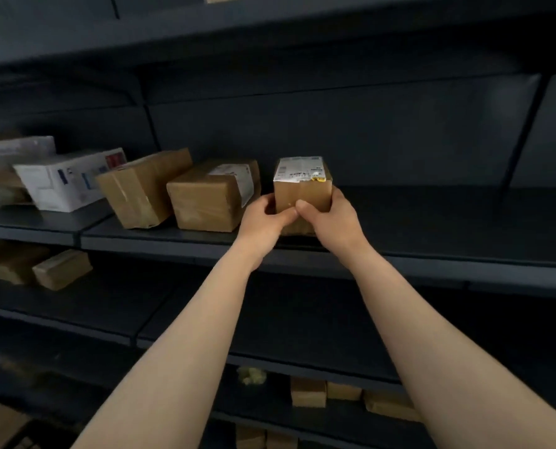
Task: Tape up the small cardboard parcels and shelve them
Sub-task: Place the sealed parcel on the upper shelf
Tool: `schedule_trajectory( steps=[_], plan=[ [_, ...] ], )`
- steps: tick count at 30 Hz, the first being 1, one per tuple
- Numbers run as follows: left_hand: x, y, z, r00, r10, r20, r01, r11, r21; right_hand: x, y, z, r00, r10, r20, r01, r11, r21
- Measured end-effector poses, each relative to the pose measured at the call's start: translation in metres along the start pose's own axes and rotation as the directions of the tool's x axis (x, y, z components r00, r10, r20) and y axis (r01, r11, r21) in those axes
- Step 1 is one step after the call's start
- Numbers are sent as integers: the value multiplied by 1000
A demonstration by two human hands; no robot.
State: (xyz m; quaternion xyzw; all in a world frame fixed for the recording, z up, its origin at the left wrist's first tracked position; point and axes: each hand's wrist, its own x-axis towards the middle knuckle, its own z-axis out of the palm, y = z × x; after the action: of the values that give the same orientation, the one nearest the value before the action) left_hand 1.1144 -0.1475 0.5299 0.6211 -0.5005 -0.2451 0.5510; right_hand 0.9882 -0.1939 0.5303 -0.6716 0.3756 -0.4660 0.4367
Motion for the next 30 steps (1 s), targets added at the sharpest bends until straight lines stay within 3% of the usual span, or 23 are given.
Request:
schedule_trajectory(
  steps=[11, 15, 19, 23, 27, 29, 30],
  plan=[
    [37, -30, -13, 992, -46, 120, 46, 999, -2, 15, 9, 39, 991, 70, -115, -85, 988, -130],
    [26, -29, -17, 999, 12, -43, -11, 1000, 23, 3, 10, 37, 982, 58, -179, -89, 982, -169],
    [-7, -22, -15, 939, 251, -237, -257, 966, 3, -23, 10, 27, 953, -8, -302, -66, 970, -235],
    [-35, -12, 12, 882, 471, -5, -471, 881, -44, -56, 12, 3, 923, -45, -382, -75, 953, -293],
    [-58, -6, 56, 814, 538, 218, -536, 841, -76, -97, 23, -38, 897, -5, -442, -196, 891, -409],
    [-69, -5, 83, 762, 536, 363, -562, 826, -40, -120, 31, -66, 893, 17, -450, -307, 753, -582],
    [-75, -5, 99, 725, 513, 460, -577, 816, -1, -133, 37, -82, 896, 61, -440, -377, 629, -680]
  ],
)
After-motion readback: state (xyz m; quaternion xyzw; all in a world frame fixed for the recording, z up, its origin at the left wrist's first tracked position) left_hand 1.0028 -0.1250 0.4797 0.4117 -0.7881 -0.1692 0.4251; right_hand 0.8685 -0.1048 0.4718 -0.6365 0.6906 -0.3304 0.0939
